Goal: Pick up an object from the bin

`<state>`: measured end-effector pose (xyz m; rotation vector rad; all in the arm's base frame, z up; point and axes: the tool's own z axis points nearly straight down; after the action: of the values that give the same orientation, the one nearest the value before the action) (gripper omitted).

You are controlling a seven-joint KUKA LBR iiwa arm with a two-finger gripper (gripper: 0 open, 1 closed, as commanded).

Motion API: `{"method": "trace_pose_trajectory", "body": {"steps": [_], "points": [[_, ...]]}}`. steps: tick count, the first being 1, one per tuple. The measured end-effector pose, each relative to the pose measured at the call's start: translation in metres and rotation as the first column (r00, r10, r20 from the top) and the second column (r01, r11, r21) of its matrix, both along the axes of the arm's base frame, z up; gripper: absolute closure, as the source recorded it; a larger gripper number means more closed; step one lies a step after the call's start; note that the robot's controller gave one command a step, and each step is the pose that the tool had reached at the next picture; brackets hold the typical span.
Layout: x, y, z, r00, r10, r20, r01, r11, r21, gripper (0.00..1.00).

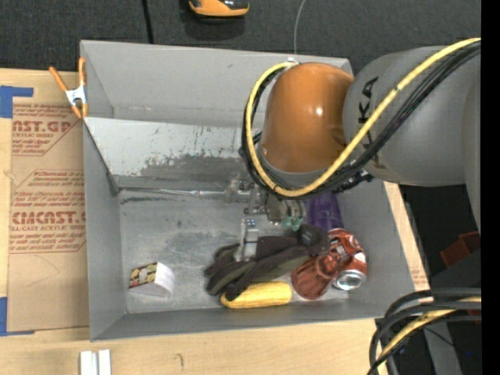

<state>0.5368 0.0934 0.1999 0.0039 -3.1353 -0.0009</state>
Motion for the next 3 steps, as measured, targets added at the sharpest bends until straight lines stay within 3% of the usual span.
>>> {"method": "trace_pose_trajectory", "body": {"steps": [1,2,3], "points": [[0.001,-0.001,0.005,1.000,-0.001,0.007,0.001,1.000,0.001,0.00],[0.002,-0.015,-0.038,0.998,0.054,0.015,-0.054,0.999,0.001,0.00],[-0.001,-0.041,-0.090,0.997,0.079,0.010,-0.079,0.997,0.000,0.00]]}}
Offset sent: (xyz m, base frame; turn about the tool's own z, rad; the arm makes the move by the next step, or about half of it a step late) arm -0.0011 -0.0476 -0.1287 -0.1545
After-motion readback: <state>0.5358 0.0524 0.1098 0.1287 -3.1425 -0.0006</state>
